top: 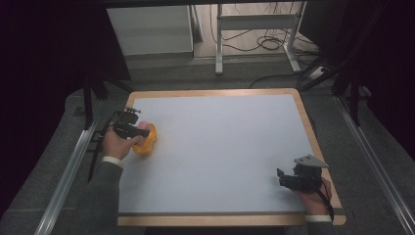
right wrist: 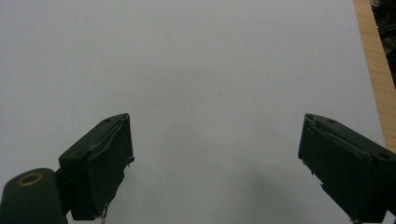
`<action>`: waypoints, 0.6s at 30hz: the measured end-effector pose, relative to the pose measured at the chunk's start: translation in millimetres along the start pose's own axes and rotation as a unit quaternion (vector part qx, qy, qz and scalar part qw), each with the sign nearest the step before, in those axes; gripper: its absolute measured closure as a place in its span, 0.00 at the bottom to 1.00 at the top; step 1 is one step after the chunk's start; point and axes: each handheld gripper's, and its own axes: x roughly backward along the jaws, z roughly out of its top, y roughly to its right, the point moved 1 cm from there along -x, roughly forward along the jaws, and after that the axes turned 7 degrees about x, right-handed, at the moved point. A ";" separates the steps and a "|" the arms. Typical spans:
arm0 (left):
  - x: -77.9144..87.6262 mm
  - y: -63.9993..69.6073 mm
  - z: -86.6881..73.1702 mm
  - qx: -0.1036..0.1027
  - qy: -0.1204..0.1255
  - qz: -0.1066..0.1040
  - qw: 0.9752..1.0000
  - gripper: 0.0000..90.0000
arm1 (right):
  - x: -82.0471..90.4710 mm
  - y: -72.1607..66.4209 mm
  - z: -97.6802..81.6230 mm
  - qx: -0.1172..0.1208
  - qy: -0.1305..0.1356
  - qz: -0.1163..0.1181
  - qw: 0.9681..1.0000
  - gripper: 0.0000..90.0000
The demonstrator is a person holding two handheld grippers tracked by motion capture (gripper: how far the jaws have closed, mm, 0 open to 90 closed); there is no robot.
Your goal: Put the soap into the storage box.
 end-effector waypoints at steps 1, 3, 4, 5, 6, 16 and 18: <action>-1.4 -0.4 -0.5 0.000 -0.002 0.001 1.000 0.67 | 0.0 0.1 -0.1 0.000 -0.001 0.000 1.000 0.11; -4.1 -0.6 -1.6 0.000 -0.005 0.000 1.000 0.67 | -0.2 0.3 -0.3 -0.001 -0.001 0.000 1.000 0.11; -5.3 -0.8 -2.1 0.001 -0.006 -0.001 1.000 0.67 | -0.3 0.4 -0.3 -0.001 -0.001 0.000 1.000 0.11; -6.5 -1.0 -2.4 0.002 -0.006 -0.002 1.000 0.67 | -0.3 0.4 -0.4 -0.001 -0.002 0.000 1.000 0.11; -7.3 -1.1 -2.6 0.002 -0.007 -0.002 1.000 0.67 | -0.6 0.3 -0.5 -0.002 -0.001 0.000 1.000 0.11; -16.6 -1.4 -5.6 0.000 -0.019 0.002 1.000 0.67 | -1.2 -0.5 -0.7 0.001 -0.004 0.000 1.000 0.11; -18.8 -1.7 -6.8 0.001 -0.022 0.001 1.000 0.67 | -1.2 -0.4 -0.7 0.000 -0.004 0.000 1.000 0.11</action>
